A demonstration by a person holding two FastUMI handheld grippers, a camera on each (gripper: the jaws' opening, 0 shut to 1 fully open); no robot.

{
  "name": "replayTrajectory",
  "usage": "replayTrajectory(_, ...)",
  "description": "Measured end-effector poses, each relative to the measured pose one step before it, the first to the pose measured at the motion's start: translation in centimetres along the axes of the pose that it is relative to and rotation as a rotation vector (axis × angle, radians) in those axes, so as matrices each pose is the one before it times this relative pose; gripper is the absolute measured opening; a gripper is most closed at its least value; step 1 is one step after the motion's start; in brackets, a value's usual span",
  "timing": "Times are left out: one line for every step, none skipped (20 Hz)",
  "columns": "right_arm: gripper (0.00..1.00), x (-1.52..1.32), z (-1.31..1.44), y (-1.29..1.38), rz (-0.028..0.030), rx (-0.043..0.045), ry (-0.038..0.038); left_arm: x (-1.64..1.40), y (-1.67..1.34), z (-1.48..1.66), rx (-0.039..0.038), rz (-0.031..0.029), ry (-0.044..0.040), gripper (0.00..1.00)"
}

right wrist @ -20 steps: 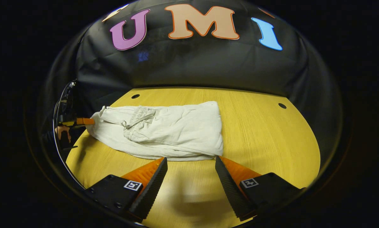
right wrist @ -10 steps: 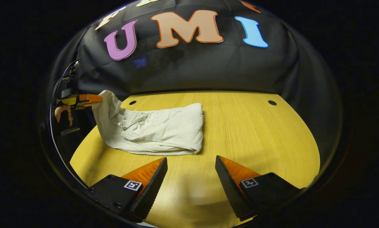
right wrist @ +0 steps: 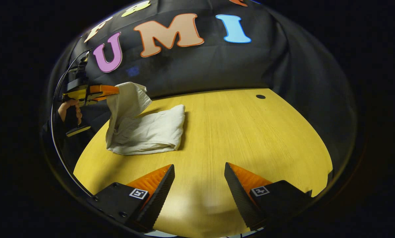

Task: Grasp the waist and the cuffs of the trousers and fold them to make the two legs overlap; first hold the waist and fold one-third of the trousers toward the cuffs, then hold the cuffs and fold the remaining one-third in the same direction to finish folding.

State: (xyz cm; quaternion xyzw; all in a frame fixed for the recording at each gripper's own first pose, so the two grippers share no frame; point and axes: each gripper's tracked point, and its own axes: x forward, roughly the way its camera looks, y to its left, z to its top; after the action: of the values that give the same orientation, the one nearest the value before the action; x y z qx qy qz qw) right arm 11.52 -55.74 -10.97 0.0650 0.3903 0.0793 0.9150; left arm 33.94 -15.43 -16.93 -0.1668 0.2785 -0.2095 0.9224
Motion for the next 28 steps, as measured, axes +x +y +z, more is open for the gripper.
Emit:
replayTrajectory(0.97, -0.409, -0.574, -0.758, -0.01129, 0.0056, 0.00741, 0.793, -1.468, -1.124, 0.00991, -0.01435, 0.01822, 0.0)
replayTrajectory(0.97, -0.322, -0.609, -0.878, -0.0099, 0.00759, 0.0069, 0.842, -1.336, -1.272, 0.01331, -0.01265, 0.02784, 0.0)
replayTrajectory(0.97, -0.321, -0.544, -0.616, -0.00953, 0.00912, 0.00746, 0.976, -1.15, -1.464, 0.01871, -0.00714, 0.02756, 0.0)
replayTrajectory(0.97, -0.474, -0.518, -0.608, -0.00799, 0.00924, 0.00562, 0.936, -1.247, -1.757, 0.02408, -0.00346, 0.02901, 0.0)
replayTrajectory(0.93, -0.308, -0.389, -0.507, -0.00705, 0.00855, 0.00283, 0.901, -1.129, -1.721, 0.02723, 0.00146, 0.02855, 0.0)
replayTrajectory(0.97, -0.453, -0.393, -0.274, -0.00486, 0.00689, 0.00332, 0.671, -0.81, -1.853, 0.02994, 0.00568, 0.02998, 0.0)
replayTrajectory(0.97, -0.295, -0.314, -0.218, -0.00323, 0.0036, 0.00336, 0.266, -0.236, -1.635, 0.03031, 0.00842, 0.02658, 0.0)
replayTrajectory(0.93, -0.191, -0.157, -0.202, -0.00026, -0.00028, 0.0041, 0.266, -0.102, -1.671, 0.0278, 0.01186, 0.03076, 0.0)
replayTrajectory(0.93, -0.159, -0.104, -0.161, 0.002, -0.00176, 0.00231, 0.36, -0.174, -1.483, 0.02208, 0.012, 0.02839, 0.0)
replayTrajectory(0.93, 0.038, 0.198, -0.142, 0.00499, -0.00533, -0.00085, 0.356, -0.181, -1.239, 0.0141, 0.01316, 0.02241, 0.0)
replayTrajectory(0.93, 0.15, 0.223, -0.088, 0.00536, -0.00666, -0.00082, 0.348, -0.09, -0.967, 0.00611, 0.01503, 0.01448, 0.0)
replayTrajectory(0.93, 0.203, 0.369, 0.019, 0.00867, -0.00832, -0.00178, 0.437, -0.004, -0.552, -0.00071, 0.01328, 0.00159, 0.0)
replayTrajectory(0.93, 0.223, 0.53, 0.091, 0.00943, -0.0097, -0.00297, 0.358, -0.052, -0.359, -0.00305, 0.01029, -0.00579, 0.0)
replayTrajectory(0.97, 0.255, 0.257, 0.19, 0.0119, -0.0091, -0.00188, 0.141, -0.201, -0.152, -0.00755, 0.00127, -0.00813, 0.0)
replayTrajectory(0.97, 0.067, 0.303, 0.219, 0.01391, -0.00918, -0.004, -0.285, -0.408, -0.154, -0.01313, -0.00166, -0.00871, 0.04)
replayTrajectory(0.97, 0.145, 0.364, 0.388, 0.01757, -0.00909, -0.00501, -0.157, -0.391, 0.411, -0.01519, -0.01462, -0.00821, 0.14)
replayTrajectory(0.97, 0.195, 0.51, 0.274, 0.016, -0.01106, -0.00485, -0.689, -0.387, 0.266, -0.00895, -0.00745, -0.01805, 0.27)
replayTrajectory(0.97, 0.286, 0.642, 0.202, 0.00982, -0.0131, -0.00802, -0.809, -0.037, 0.769, -0.00233, 0.01139, -0.02313, 0.46)
replayTrajectory(0.97, 0.341, 1.32, 0.645, 0.01662, -0.02127, -0.0209, -1.176, 0.255, 0.881, 0.00259, 0.01935, -0.03479, 0.54)
replayTrajectory(0.93, 0.238, 1.329, 0.66, 0.01375, -0.01924, -0.02069, -1.856, 0.665, 1.664, 0.01311, 0.03585, -0.05259, 0.74)
replayTrajectory(0.97, 0.159, 2.071, 1.085, 0.01101, -0.0236, -0.04251, -1.82, 1.211, 1.709, 0.01207, 0.03879, -0.05845, 1.0)
replayTrajectory(0.97, 0.343, 1.969, 0.887, 0.00278, -0.01271, -0.03832, -1.625, 1.077, 1.544, 0.00249, 0.02209, -0.04443, 0.94)
replayTrajectory(0.97, 0.642, 2.595, 1.214, 0.00426, -0.00566, -0.06131, -1.518, 1.179, 1.505, -0.0014, 0.01304, -0.04051, 0.94)
replayTrajectory(0.97, 0.528, 1.863, 1.163, 0.00365, -0.0022, -0.03954, -1.302, 0.999, 1.391, -0.00319, 0.00989, -0.03277, 0.94)
replayTrajectory(0.97, 0.34, 1.41, 1.088, -0.00293, -0.00035, -0.03472, -1.798, 1.622, 1.696, 0.00039, 0.00851, -0.03147, 0.94)
replayTrajectory(0.97, 0.248, 1.473, 1.116, 0.00265, 0.00664, -0.02989, -1.183, 1.643, 1.158, 0.00429, 0.01487, -0.0196, 0.94)
replayTrajectory(0.97, 0.033, 1.391, 1.233, 0.00529, 0.01331, -0.0291, -1.183, 1.867, 1.344, 0.005, 0.0222, -0.0198, 0.94)
replayTrajectory(0.97, 0.364, 1.867, 1.542, 0.00247, 0.0179, -0.03568, -1.059, 2.209, 1.67, -0.00013, 0.02313, -0.03321, 0.94)
